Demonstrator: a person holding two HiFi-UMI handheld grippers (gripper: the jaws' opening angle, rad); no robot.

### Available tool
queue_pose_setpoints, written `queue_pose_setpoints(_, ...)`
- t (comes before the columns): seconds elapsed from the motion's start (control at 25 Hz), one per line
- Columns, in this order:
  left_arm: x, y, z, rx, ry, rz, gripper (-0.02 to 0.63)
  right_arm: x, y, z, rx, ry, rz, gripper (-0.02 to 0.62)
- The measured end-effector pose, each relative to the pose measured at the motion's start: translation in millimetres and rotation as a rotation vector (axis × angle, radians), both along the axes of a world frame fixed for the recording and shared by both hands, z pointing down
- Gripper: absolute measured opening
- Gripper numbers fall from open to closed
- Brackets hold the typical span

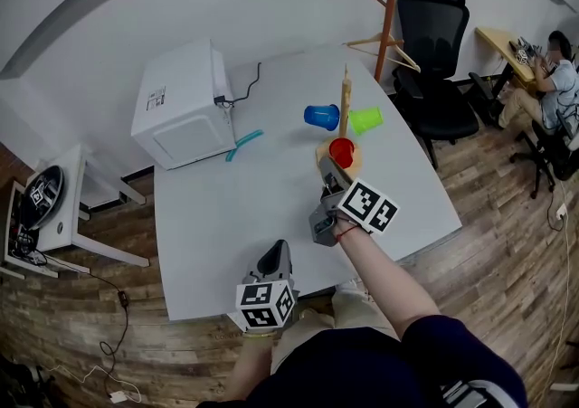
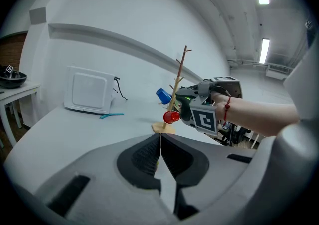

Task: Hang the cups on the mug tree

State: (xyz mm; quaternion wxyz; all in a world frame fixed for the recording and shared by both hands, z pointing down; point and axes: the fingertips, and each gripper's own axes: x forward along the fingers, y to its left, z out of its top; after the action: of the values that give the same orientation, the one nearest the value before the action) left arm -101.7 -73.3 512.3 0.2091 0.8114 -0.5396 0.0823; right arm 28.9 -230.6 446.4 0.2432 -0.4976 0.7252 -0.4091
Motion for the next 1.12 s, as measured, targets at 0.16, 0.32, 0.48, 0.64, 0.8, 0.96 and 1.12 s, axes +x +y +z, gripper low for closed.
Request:
queue_pose_setpoints(0.16, -3, 6, 0, 0.002, 0.001, -0.004, 0.020, -12, 20, -2, 0.026, 0.111, -0.050, 0.051)
queue_pose_setpoints(0.32, -8, 12, 0, 0.004, 0.002, -0.013, 0.021, -27, 42, -5, 0.072, 0.258, -0.108, 0.044)
queue_pose_setpoints(0.48, -11, 16, 2, 0.007, 0.000, -0.019, 0.020, -40, 61, -6, 0.124, 0.411, -0.157, 0.043)
queue_pose_setpoints(0.64, -14, 22, 2, 0.010, -0.003, -0.021, 0.021, -49, 76, -7, 0.168, 0.531, -0.187, 0.040)
queue_pose_setpoints(0.8, -19, 27, 2, 0.013, -0.004, -0.024, 0.020, -59, 90, -10, 0.217, 0.635, -0.221, 0.040)
queue_pose_setpoints(0.96, -24, 32, 4, 0.013, -0.005, -0.030, 0.021, -66, 105, -6, 0.241, 0.716, -0.255, 0.038)
queue_pose_setpoints(1.12, -30, 38, 7, 0.009, -0.006, -0.036, 0.020, -71, 120, 1, 0.255, 0.764, -0.282, 0.038)
